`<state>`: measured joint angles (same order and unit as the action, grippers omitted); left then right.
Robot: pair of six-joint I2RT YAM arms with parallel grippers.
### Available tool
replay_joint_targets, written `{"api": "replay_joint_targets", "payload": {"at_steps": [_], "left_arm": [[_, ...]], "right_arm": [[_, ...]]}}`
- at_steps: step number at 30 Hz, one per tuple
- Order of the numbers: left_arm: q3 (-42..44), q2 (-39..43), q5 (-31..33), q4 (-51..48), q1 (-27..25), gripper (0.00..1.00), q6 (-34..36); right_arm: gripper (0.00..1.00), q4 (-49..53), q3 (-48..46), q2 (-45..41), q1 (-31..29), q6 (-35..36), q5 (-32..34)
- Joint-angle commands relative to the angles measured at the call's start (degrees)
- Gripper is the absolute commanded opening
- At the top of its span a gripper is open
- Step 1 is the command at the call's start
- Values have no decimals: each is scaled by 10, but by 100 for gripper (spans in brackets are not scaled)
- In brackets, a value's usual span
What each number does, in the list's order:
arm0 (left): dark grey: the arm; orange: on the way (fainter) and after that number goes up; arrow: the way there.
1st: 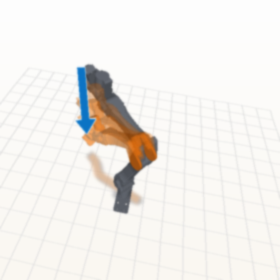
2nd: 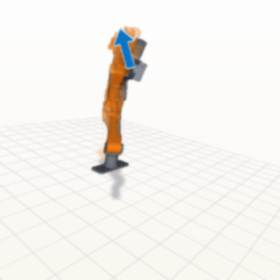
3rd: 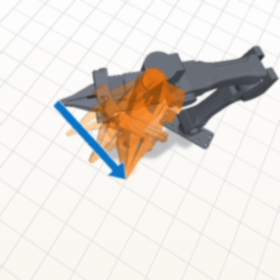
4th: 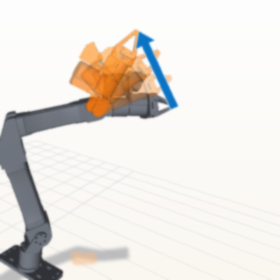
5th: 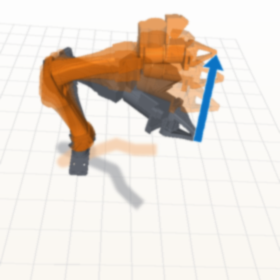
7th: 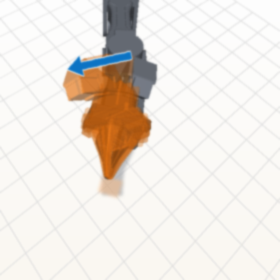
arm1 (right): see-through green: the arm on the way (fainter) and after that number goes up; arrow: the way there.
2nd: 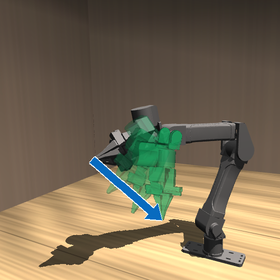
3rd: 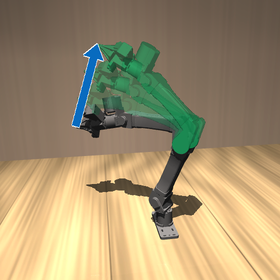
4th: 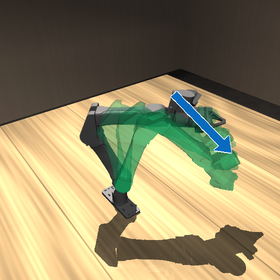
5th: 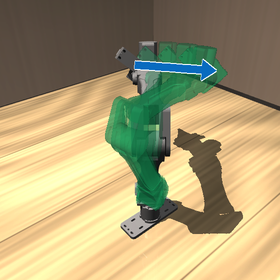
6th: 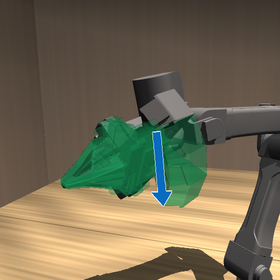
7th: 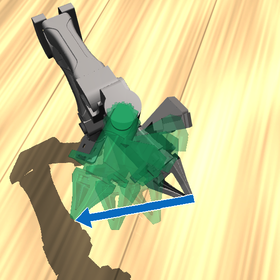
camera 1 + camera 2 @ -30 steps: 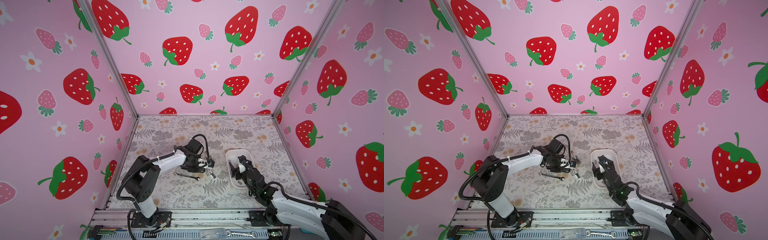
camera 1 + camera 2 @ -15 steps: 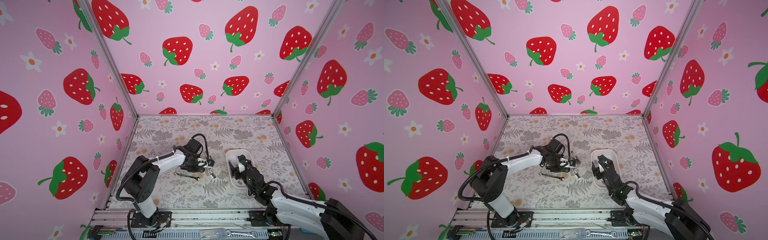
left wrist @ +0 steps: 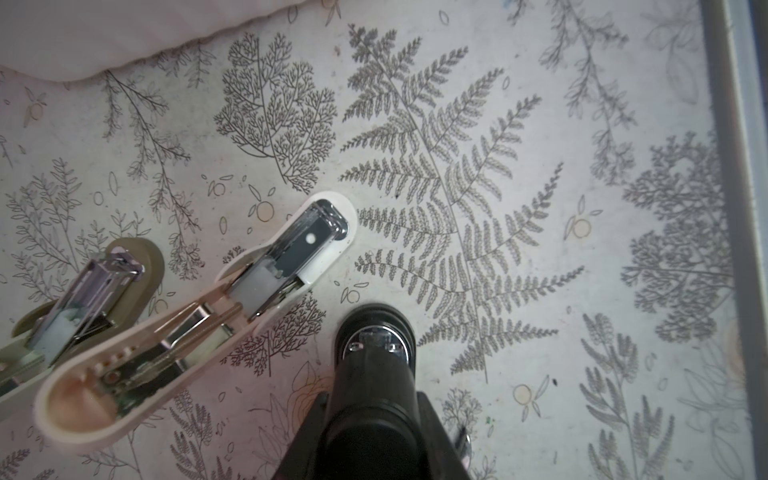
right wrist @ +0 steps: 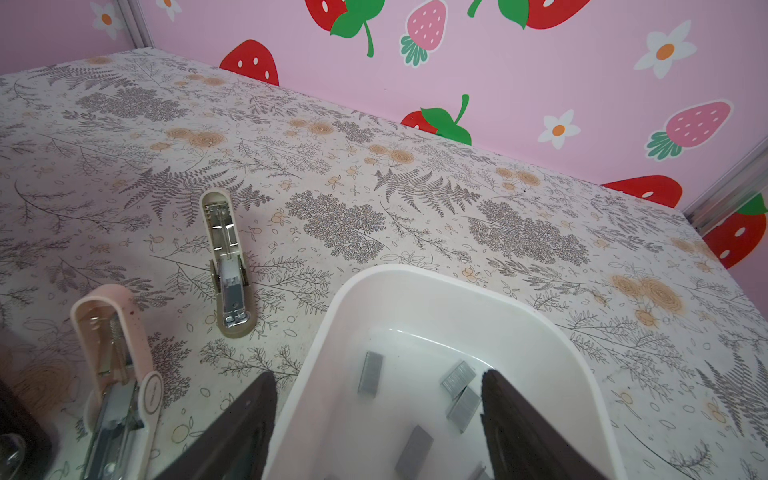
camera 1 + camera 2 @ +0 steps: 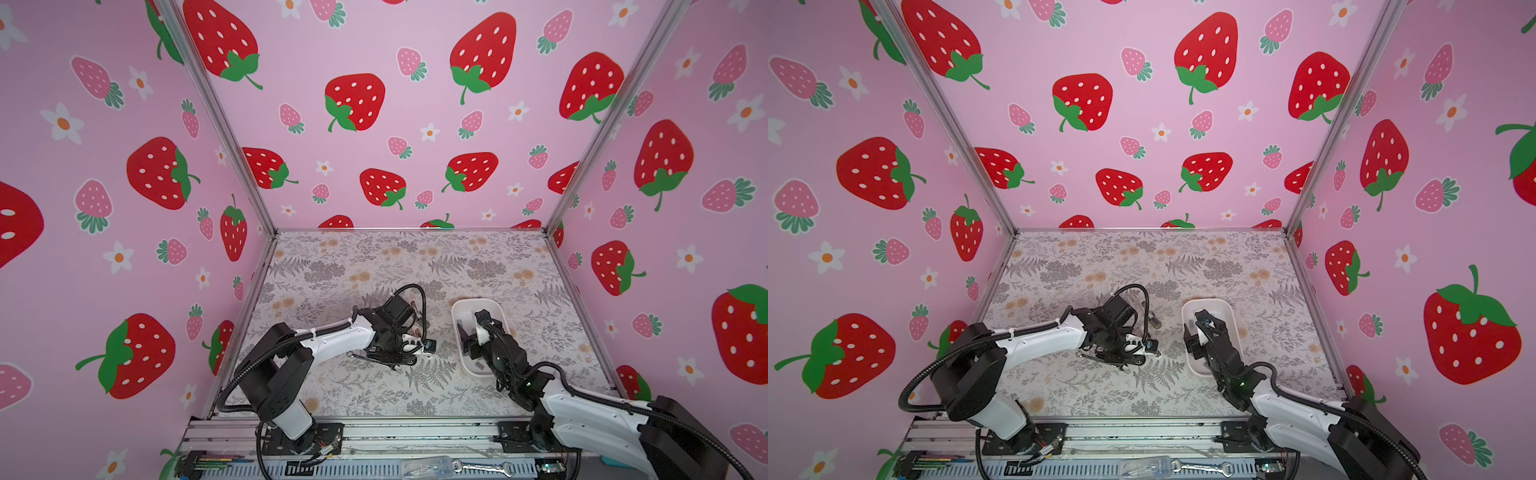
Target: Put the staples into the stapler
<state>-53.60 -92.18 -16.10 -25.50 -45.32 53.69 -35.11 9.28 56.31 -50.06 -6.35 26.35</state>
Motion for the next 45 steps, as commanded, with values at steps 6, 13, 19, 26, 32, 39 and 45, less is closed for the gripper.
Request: {"api": "replay_joint_targets", "payload": {"at_steps": [6,13,19,26,32,39,45], "left_arm": [[25,70,7,15,-6,0,-43],[23,152,43,60,-4,0,-102],[27,205,12,68,-4,0,-148],[37,236,21,74,-4,0,-173],[47,260,12,87,-6,0,-178],[87,293,12,154,-15,0,-176],[77,286,29,149,-28,0,-170]], "right_arm": [[75,32,46,-5,2,-9,-11],[74,80,81,-60,-51,-21,-44],[62,69,95,-65,-88,-68,-85],[52,57,114,-66,-118,-130,-118],[49,50,124,-57,-139,-161,-139],[46,34,134,-4,-162,-180,-139],[45,30,140,39,-165,-193,-112]]}}
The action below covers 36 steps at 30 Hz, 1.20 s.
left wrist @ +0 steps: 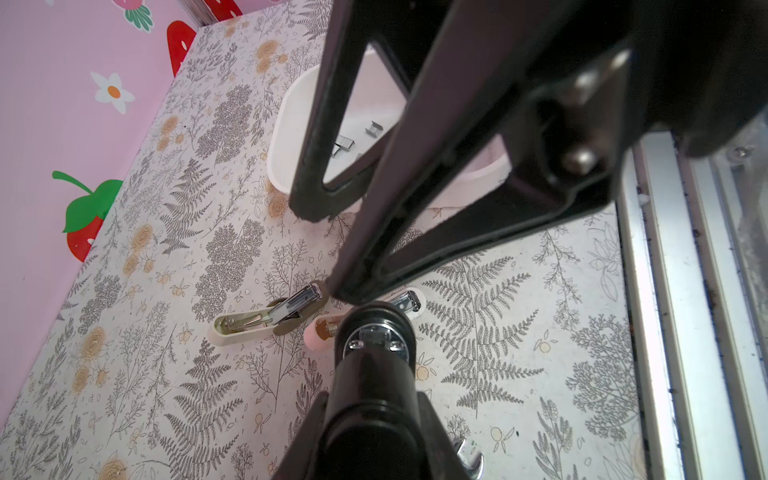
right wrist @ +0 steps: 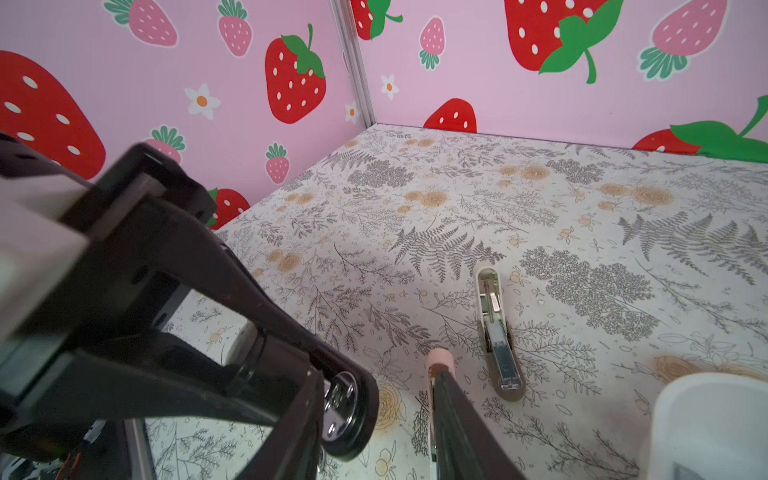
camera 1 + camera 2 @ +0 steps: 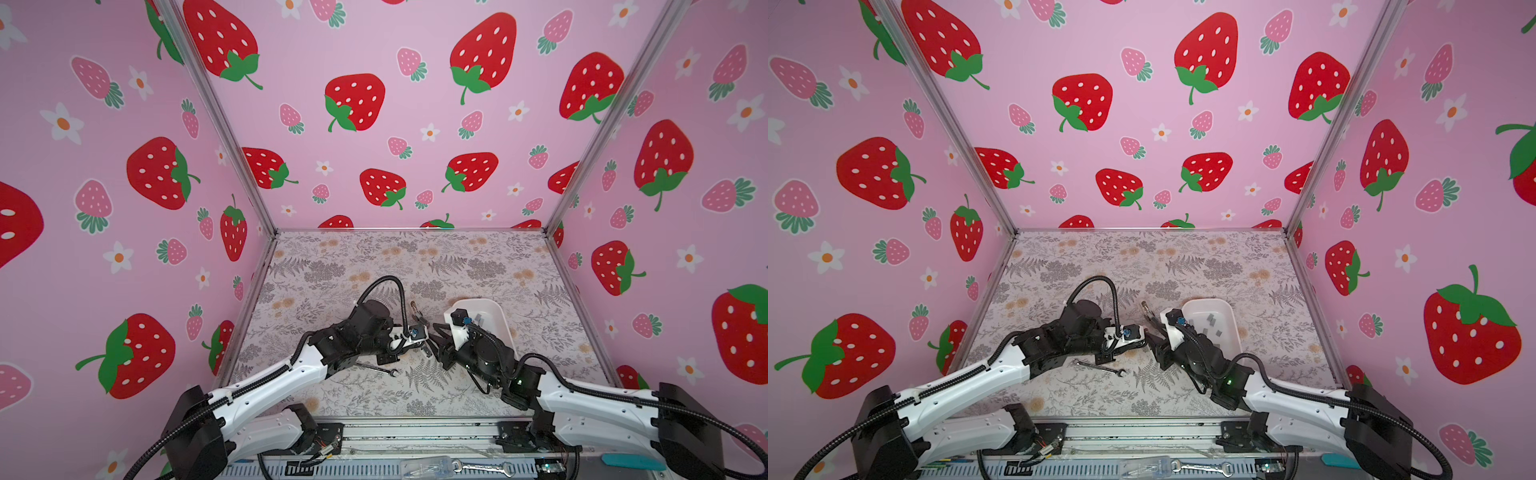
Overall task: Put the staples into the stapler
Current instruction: 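Bring the right gripper toward the black stapler held by the left gripper, then close the right gripper on the black stapler's end opposite the left gripper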
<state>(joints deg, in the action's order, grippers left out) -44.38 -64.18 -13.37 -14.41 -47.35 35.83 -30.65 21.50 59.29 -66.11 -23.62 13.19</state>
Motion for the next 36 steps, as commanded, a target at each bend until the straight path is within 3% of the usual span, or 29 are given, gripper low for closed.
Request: {"api": "replay_joint_targets", "payload": {"at_steps": [1,23,29,36], "left_arm": [[-16,6,6,37,-11,0,10],[2,25,18,115,-27,0,20],[11,40,12,125,-28,0,23],[37,89,18,137,-27,0,20]], "right_arm": [[45,-12,17,14,-4,-23,32],[43,-65,-15,60,-4,-81,-6],[25,-66,-24,63,-4,-91,21],[11,-67,-40,69,-1,-110,54]]}}
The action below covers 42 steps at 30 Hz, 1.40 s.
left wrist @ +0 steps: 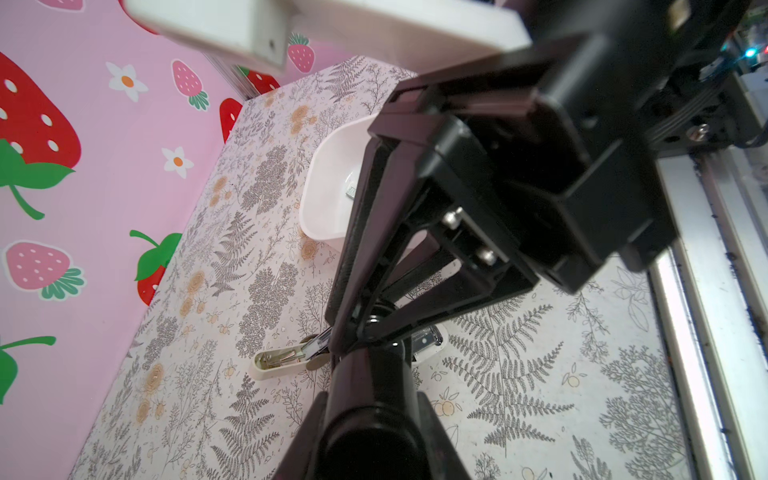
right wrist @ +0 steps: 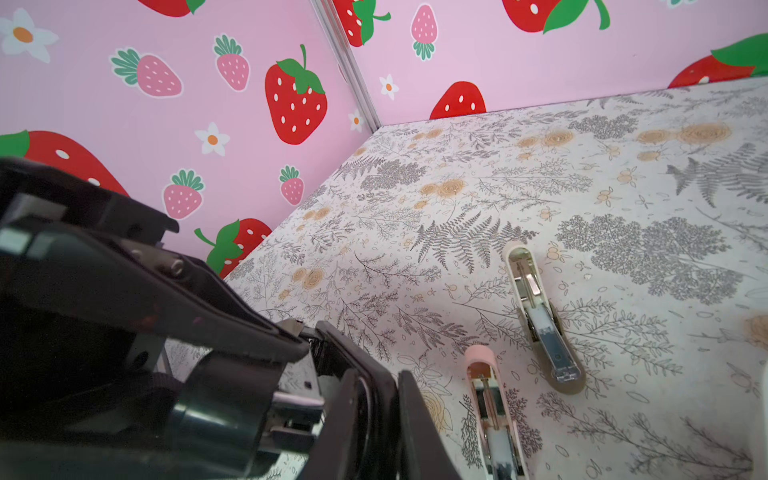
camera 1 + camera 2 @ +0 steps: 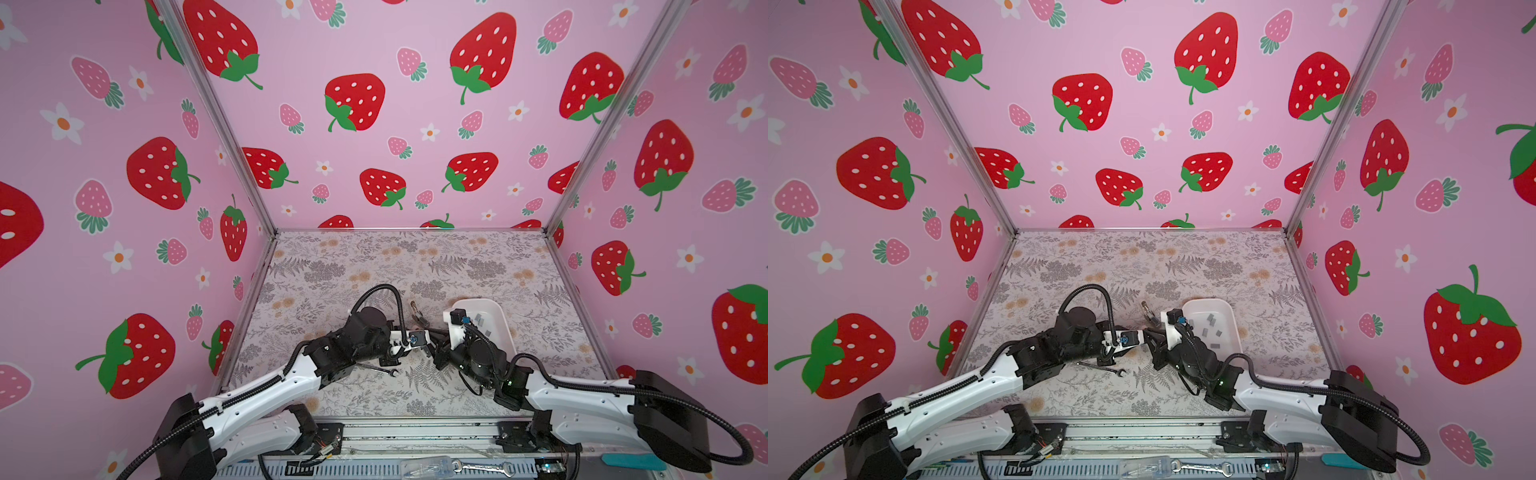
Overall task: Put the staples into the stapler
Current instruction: 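Close the right gripper on the black stapler's end opposite the left gripper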
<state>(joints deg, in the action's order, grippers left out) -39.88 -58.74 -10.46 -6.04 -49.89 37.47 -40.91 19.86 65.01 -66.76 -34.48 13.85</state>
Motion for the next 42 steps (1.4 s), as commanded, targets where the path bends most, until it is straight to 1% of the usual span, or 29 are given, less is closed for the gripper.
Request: {"api": "replay_joint_targets", "payload": {"at_steps": [1,3,4,10,13,20,23,28,31,36,42], "left_arm": [[-6,43,-10,56,-2,0,3],[3,57,-13,58,-2,0,5],[7,62,-16,60,-2,0,6],[21,85,-24,64,-1,0,18],[25,94,-27,64,-1,0,22],[43,118,-65,74,6,0,32],[44,121,-65,71,11,0,34],[57,140,-85,87,21,0,29],[55,143,-89,85,24,0,28],[60,153,-102,85,27,0,25],[61,163,-104,80,30,0,21]], "right_arm": [[8,36,-26,12,9,-3,47],[2,32,-32,16,15,-10,40],[0,28,-34,17,17,-11,37],[0,19,-45,30,28,-29,22],[0,16,-53,28,30,-35,26],[0,19,-60,33,48,-44,25],[0,15,-73,23,61,-48,25],[0,19,-75,28,69,-49,25],[0,-2,-82,40,73,-54,9],[0,-8,-81,52,79,-57,5],[0,-11,-88,55,99,-59,-5]]}}
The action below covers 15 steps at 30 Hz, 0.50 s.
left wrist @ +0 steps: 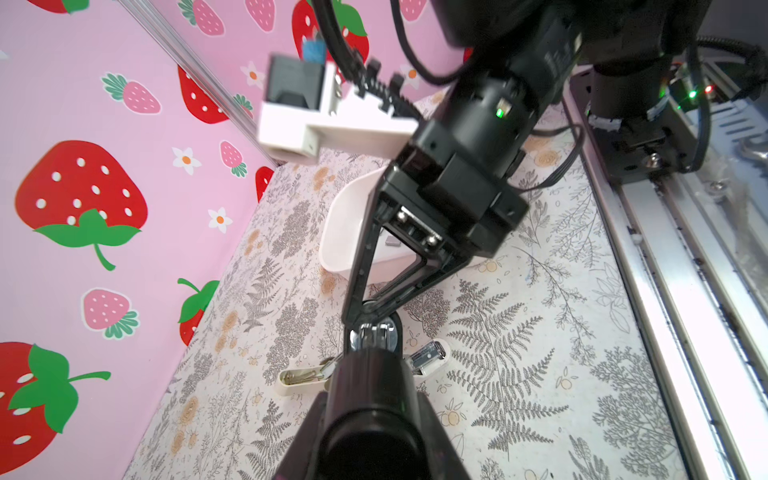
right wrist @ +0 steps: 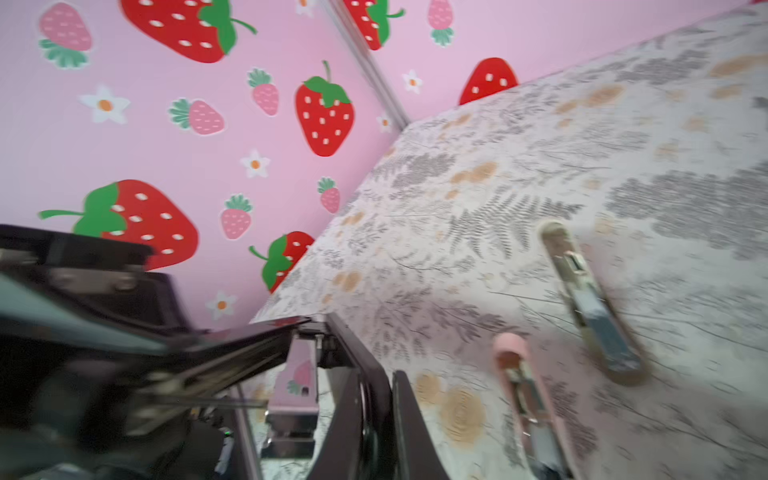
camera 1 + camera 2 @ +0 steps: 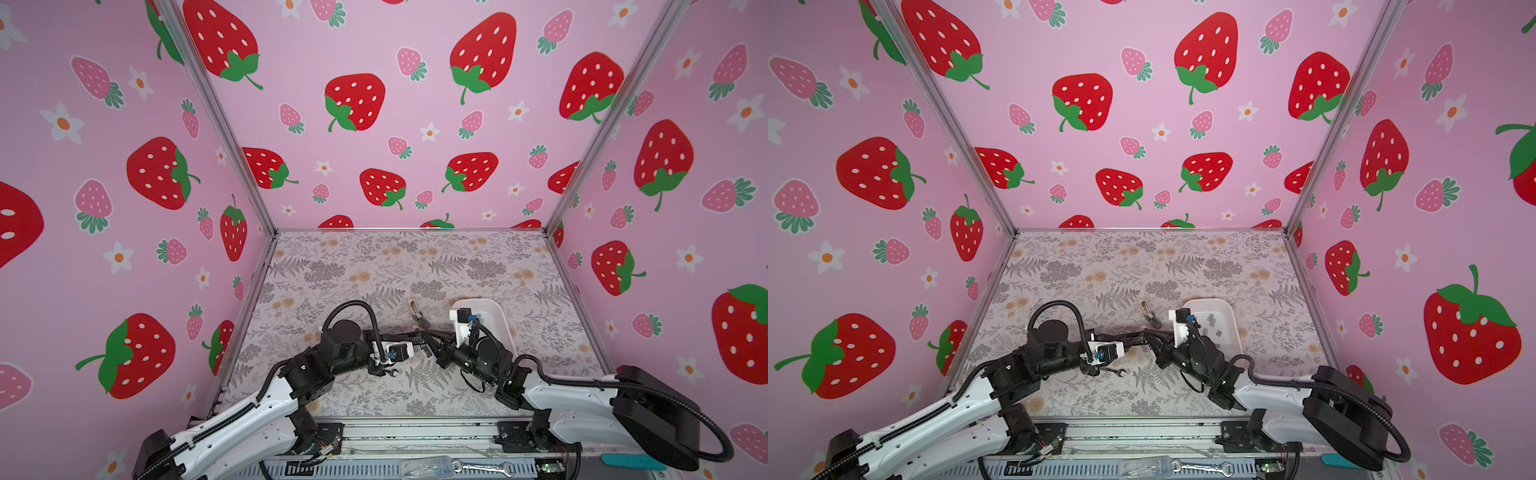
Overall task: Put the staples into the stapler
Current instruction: 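Close the right gripper on the black stapler's end opposite the left gripper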
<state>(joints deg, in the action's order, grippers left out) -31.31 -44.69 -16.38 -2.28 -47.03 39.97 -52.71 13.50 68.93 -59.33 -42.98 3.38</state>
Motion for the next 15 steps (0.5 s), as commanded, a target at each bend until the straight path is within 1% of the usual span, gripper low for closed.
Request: {"api": "replay_joint_targets", "payload": {"at_steps": [1,4,6,10,11,12,15], "left_arm": [[-24,22,-48,45,2,0,-4],[-18,23,-67,57,3,0,-5],[-22,21,-60,53,3,0,-7],[-37,3,-49,32,4,0,-6],[-43,-7,-49,22,4,0,-5],[-52,-19,-48,12,4,0,-7],[-85,-66,-33,-25,1,0,-15]], "right_arm": [[0,106,-24,18,25,25,99],[0,96,-25,24,26,26,90],[0,85,-24,22,26,33,78],[0,62,-17,2,25,64,22],[3,65,-14,-8,24,73,14],[10,69,-11,-16,24,81,9],[25,93,2,-39,24,108,3]]}}
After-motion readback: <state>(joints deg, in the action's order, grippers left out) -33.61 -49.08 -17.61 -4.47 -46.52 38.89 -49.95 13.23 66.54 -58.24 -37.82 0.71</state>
